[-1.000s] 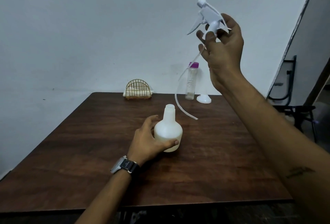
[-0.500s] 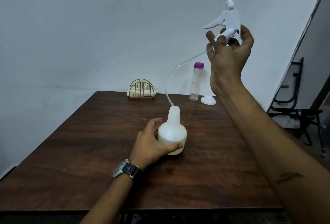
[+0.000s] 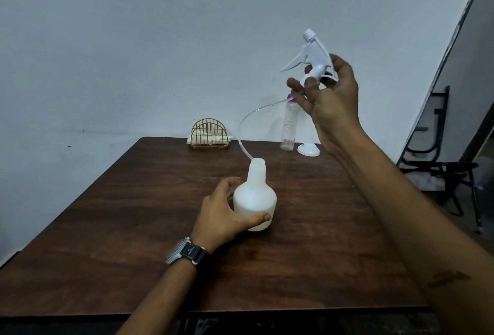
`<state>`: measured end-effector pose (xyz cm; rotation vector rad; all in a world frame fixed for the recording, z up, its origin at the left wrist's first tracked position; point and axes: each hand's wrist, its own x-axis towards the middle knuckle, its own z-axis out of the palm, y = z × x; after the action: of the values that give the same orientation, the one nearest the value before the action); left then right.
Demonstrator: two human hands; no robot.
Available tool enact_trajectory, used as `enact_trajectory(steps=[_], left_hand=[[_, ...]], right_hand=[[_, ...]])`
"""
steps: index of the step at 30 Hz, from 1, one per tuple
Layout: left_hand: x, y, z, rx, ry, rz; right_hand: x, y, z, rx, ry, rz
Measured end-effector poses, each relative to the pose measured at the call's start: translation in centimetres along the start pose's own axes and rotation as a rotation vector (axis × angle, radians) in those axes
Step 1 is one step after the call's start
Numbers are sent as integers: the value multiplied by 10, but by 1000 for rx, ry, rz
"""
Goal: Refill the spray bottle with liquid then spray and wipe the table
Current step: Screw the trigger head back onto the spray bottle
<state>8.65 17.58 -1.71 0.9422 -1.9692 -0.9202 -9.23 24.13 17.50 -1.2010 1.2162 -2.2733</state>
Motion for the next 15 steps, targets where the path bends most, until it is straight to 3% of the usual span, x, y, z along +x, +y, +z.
enact_trajectory(steps=[9, 15], left_hand=[[0, 2, 0, 9, -7, -8], [-1, 3, -1, 13, -13, -15]], right_hand=[[3, -19, -21, -124, 27, -90], [4, -33, -26, -265, -86, -139]])
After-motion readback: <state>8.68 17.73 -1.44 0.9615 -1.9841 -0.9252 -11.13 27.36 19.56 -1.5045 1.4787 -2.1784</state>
